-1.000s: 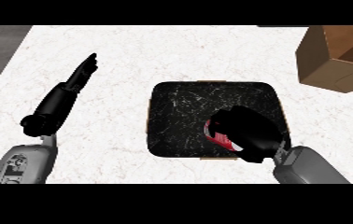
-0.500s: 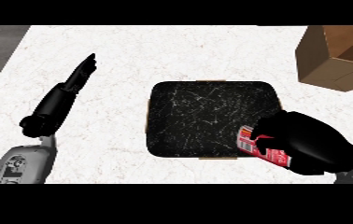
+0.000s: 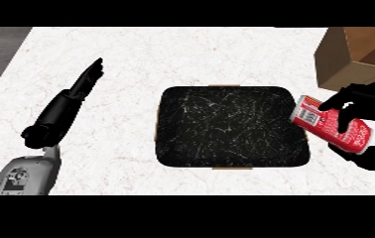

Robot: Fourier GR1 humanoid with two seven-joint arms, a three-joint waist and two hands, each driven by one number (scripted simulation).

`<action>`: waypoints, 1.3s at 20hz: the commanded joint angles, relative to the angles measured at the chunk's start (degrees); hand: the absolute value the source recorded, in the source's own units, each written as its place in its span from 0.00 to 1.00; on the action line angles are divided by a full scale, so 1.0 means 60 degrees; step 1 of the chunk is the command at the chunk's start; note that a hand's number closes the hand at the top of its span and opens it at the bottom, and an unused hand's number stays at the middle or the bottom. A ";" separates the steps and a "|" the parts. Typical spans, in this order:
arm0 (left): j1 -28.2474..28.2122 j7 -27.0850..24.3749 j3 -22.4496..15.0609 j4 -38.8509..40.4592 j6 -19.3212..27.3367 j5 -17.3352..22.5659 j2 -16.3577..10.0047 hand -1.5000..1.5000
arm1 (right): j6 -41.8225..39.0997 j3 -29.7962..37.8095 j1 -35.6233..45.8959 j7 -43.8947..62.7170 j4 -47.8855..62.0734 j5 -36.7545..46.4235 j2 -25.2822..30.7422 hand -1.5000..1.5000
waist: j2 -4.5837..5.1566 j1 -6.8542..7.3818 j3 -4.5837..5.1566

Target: Pick the can from the tray and place it in the cardboard box

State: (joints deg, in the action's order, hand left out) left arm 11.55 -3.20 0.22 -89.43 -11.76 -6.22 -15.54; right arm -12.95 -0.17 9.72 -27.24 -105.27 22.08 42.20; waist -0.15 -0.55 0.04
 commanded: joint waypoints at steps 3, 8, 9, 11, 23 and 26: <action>0.0049 -0.0082 -0.0200 0.0079 0.0134 -0.0286 0.0199 0.50 | -0.0686 0.1883 0.1246 0.1856 0.1329 -0.1431 0.0212 1.00 | 0.0033 0.0119 0.0000; 0.0158 -0.0021 -0.0077 -0.0037 -0.0151 -0.0147 0.0045 0.50 | -0.0639 0.1916 0.3398 0.2301 0.4151 -0.1171 0.0197 1.00 | 0.0078 0.0374 -0.0006; 0.0409 -0.0114 -0.0272 0.0212 0.0028 -0.0319 0.0331 0.50 | -0.0393 0.1631 0.3809 0.2459 0.4541 -0.0875 -0.0080 1.00 | 0.0088 0.0347 -0.0005; 0.0363 -0.0081 0.0024 0.0241 -0.0185 -0.0098 0.0122 0.50 | -0.0365 0.1698 0.4338 0.1674 0.5924 -0.0465 0.0188 1.00 | 0.0089 0.0350 -0.0008; -0.0097 -0.0390 -0.0314 -0.0125 -0.0216 -0.0332 0.0292 0.50 | -0.1617 0.0074 0.5995 -0.0876 1.0849 0.2227 0.2051 1.00 | 0.0217 0.0766 -0.0023; 0.0594 0.0155 -0.0353 -0.0162 -0.0368 -0.0197 0.0334 0.50 | -0.1134 -0.0670 0.6306 -0.1236 1.1699 0.3059 0.1406 1.00 | 0.0283 0.0900 -0.0036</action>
State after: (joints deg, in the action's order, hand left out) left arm 14.70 -3.27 -1.03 -89.17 -13.55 -7.21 -13.82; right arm -20.47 -0.28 45.39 -31.32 -42.24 35.52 51.72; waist 1.24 3.81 -0.09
